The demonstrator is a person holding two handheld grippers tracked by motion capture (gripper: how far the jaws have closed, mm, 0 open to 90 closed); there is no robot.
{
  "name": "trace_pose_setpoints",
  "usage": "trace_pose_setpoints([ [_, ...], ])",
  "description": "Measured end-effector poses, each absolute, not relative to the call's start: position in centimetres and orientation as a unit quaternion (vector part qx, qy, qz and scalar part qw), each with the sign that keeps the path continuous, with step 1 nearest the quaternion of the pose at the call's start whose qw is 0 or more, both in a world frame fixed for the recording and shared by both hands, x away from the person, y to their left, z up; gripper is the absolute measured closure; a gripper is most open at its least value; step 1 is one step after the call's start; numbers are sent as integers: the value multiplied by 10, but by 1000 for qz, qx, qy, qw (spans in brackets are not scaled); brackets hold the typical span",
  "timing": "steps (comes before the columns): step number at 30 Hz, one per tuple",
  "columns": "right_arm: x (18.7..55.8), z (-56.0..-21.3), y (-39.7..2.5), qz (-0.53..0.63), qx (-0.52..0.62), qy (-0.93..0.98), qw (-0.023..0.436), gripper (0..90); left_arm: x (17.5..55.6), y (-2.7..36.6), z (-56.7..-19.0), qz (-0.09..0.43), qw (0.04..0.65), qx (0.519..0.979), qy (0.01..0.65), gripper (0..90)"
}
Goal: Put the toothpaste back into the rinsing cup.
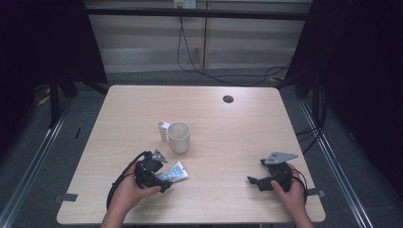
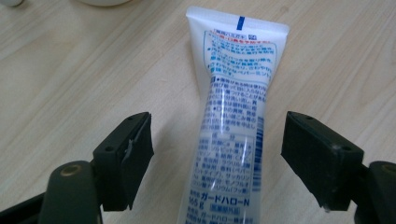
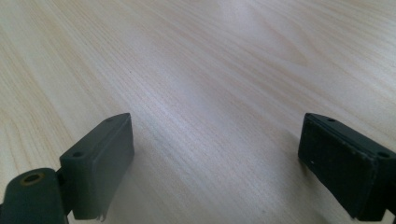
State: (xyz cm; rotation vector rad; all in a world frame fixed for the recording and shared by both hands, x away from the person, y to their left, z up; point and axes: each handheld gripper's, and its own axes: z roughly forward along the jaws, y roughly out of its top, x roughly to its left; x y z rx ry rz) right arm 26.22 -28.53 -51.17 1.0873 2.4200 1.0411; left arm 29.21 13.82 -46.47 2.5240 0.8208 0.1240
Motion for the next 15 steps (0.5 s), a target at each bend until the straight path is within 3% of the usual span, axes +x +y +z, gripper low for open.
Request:
trace_pose_setpoints([
  [15,262,-512,-285,362,377,840,145,102,303,119,-465,30,203,934,293,283],
])
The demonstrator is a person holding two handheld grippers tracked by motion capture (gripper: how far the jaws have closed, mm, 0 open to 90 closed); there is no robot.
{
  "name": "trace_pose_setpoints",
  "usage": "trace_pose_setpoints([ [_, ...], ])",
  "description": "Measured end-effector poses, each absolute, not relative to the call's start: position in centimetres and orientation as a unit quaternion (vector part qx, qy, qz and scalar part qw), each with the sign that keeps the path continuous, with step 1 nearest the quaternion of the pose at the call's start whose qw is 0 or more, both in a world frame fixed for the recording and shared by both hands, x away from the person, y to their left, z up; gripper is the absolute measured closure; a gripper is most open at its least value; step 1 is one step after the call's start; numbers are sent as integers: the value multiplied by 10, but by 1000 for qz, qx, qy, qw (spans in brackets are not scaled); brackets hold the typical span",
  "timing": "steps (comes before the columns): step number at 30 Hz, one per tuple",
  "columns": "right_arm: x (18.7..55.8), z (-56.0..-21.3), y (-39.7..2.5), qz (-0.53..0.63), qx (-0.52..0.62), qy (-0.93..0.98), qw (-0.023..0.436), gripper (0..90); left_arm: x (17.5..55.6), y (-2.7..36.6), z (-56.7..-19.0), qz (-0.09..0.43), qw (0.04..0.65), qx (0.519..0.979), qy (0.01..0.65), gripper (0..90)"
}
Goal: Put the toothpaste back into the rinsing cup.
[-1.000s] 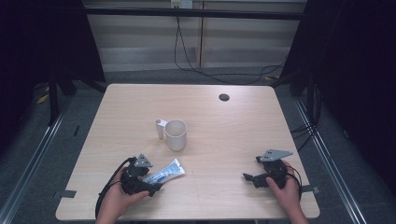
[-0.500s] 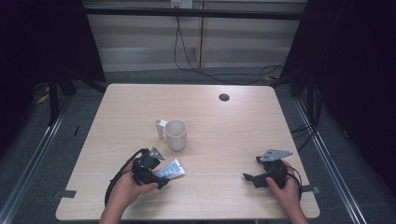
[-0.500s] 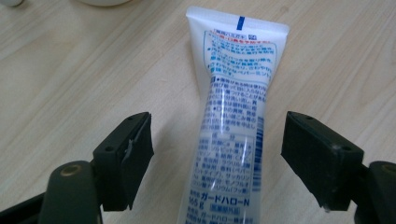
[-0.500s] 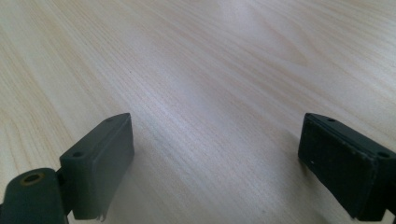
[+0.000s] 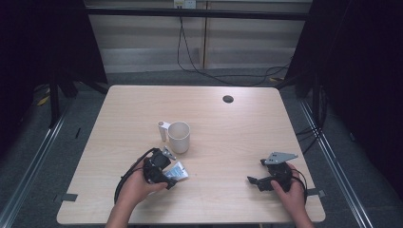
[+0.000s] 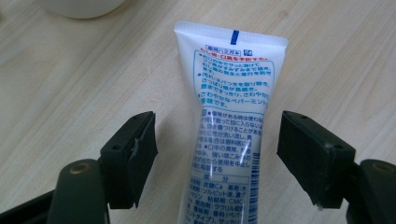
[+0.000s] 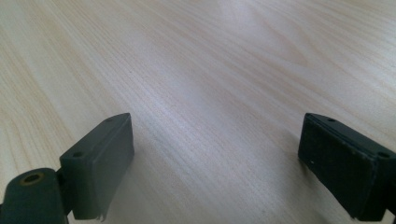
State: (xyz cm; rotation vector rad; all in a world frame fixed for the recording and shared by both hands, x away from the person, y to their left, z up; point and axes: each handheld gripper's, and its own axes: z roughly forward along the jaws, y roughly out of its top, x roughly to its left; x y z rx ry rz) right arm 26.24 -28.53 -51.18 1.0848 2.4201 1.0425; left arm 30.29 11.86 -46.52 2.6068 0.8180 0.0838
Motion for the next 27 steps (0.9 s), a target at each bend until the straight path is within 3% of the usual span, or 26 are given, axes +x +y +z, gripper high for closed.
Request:
trace_pose_setpoints([
  [19,262,-512,-285,362,377,840,145,102,309,108,-466,18,167,942,289,356],
  [27,262,-512,-285,361,378,840,145,102,310,101,-467,13,149,949,277,439],
])
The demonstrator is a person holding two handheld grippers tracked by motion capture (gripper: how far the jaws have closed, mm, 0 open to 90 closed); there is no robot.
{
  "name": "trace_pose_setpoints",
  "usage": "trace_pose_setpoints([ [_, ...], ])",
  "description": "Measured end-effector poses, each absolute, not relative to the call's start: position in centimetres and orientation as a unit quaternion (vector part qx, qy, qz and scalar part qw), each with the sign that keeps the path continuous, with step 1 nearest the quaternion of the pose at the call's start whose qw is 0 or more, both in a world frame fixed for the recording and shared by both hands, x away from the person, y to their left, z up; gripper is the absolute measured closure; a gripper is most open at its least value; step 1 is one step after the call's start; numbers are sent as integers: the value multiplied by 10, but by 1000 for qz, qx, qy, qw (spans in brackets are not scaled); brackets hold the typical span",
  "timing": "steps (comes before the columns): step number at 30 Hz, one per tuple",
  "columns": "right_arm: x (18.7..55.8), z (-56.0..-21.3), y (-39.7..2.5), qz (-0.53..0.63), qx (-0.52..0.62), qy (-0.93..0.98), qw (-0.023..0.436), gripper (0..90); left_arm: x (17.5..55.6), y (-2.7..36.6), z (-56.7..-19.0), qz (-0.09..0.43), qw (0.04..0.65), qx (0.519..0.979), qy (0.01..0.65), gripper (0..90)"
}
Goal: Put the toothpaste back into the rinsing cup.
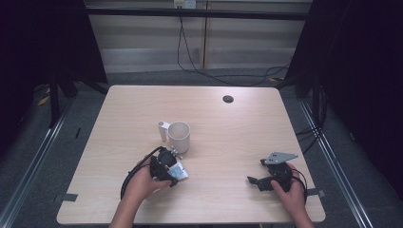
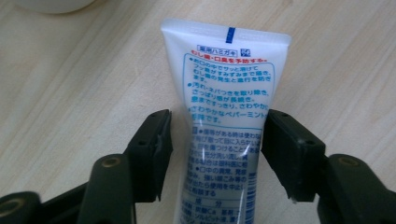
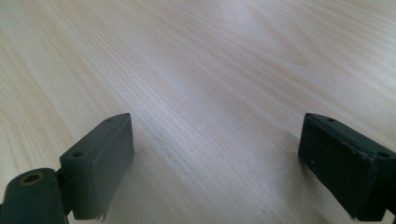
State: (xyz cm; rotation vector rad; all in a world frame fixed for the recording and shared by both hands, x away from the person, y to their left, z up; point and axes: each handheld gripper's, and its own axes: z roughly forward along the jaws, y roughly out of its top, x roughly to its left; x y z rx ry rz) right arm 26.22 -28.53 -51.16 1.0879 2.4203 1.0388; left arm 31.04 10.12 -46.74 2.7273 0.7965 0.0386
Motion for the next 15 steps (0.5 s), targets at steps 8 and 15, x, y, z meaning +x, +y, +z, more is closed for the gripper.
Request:
trace_pose_setpoints([
  [8,262,-512,-285,361,378,840,145,102,311,95,-468,15,134,952,274,484],
  [15,263,-512,-285,362,376,841,145,102,310,95,-460,30,132,950,282,634],
])
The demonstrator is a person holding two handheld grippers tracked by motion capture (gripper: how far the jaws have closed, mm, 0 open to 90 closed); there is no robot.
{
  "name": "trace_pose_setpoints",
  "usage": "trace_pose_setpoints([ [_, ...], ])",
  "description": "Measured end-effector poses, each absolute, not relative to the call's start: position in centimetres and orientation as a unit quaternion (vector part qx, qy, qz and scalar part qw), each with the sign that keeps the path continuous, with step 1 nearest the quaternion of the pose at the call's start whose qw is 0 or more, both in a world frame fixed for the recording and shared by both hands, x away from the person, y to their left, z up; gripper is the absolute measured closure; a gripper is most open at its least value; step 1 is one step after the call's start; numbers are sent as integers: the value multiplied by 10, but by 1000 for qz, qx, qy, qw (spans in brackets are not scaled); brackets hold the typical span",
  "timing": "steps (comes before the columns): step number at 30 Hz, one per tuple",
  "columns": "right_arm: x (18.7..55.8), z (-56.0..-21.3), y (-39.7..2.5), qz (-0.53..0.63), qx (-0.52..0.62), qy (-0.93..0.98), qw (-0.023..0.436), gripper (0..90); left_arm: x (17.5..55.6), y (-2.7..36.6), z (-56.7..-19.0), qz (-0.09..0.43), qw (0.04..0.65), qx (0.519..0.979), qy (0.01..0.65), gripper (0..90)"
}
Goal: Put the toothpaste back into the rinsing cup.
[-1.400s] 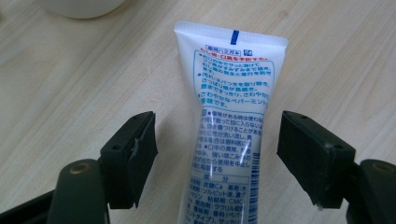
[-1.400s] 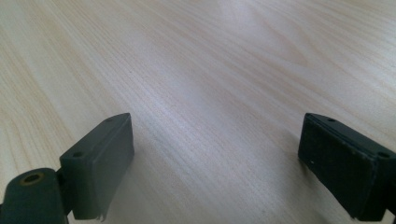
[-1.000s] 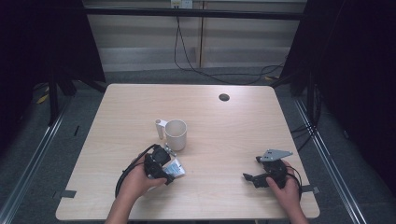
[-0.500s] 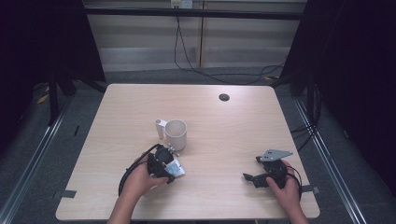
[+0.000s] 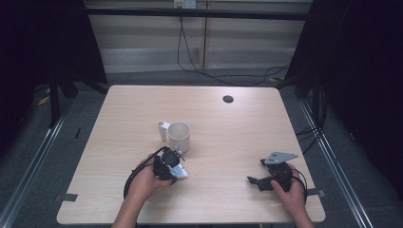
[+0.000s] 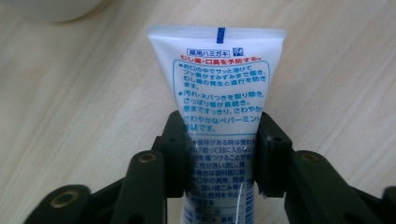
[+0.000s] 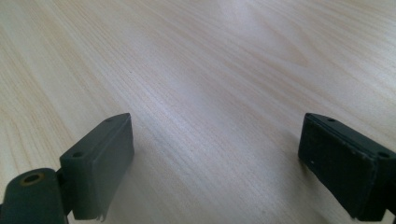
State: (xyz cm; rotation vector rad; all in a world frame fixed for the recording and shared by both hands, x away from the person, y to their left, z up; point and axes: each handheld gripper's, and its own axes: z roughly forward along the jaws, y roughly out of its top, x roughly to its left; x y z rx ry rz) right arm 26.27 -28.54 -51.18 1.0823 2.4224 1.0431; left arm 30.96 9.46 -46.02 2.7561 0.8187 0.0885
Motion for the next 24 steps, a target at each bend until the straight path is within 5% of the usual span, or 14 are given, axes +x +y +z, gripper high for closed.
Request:
trace_pose_setpoints([
  [24,263,-512,-285,362,376,841,145,102,306,128,-425,14,295,896,332,670],
])
